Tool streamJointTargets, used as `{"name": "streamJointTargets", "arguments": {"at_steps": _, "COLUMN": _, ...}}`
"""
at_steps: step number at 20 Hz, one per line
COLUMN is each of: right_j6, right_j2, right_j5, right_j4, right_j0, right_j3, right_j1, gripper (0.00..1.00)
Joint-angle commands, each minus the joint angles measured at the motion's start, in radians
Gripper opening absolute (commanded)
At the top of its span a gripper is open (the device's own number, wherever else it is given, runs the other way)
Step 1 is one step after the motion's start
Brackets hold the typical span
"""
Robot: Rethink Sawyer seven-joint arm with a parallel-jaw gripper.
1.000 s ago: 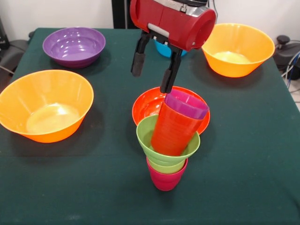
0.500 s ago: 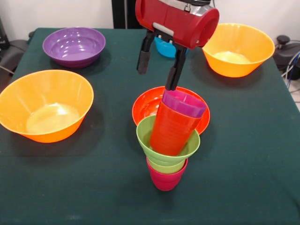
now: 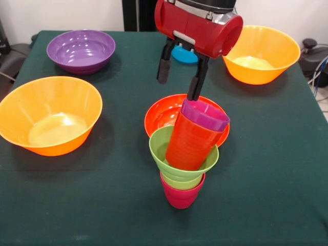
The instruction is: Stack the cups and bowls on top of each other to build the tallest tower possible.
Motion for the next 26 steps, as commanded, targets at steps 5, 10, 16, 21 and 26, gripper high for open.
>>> {"name": "streamJointTargets", "arguments": {"at_steps": 5, "right_j6": 0.025, "right_j2": 0.129, "right_j5": 0.043, "right_j4": 0.006, "right_j0": 0.026, "right_j3": 0.123, "right_j1": 0.035, "gripper": 1.00}}
{"name": "streamJointTargets", "arguments": {"at_steps": 10, "right_j6": 0.021, "right_j2": 0.130, "right_j5": 0.056, "right_j4": 0.007, "right_j0": 0.024, "right_j3": 0.115, "right_j1": 0.037, "gripper": 1.00}}
{"name": "streamJointTargets", "arguments": {"at_steps": 16, "right_j6": 0.029, "right_j2": 0.128, "right_j5": 0.054, "right_j4": 0.004, "right_j0": 0.029, "right_j3": 0.114, "right_j1": 0.041, "gripper": 1.00}}
{"name": "streamJointTargets", "arguments": {"at_steps": 21, "right_j6": 0.029, "right_j2": 0.127, "right_j5": 0.047, "right_j4": 0.000, "right_j0": 0.030, "right_j3": 0.109, "right_j1": 0.047, "gripper": 1.00}}
{"name": "streamJointTargets", "arguments": {"at_steps": 26, "right_j6": 0.030, "right_j2": 0.124, "right_j5": 0.050, "right_j4": -0.001, "right_j0": 0.032, "right_j3": 0.109, "right_j1": 0.049, "gripper": 1.00}}
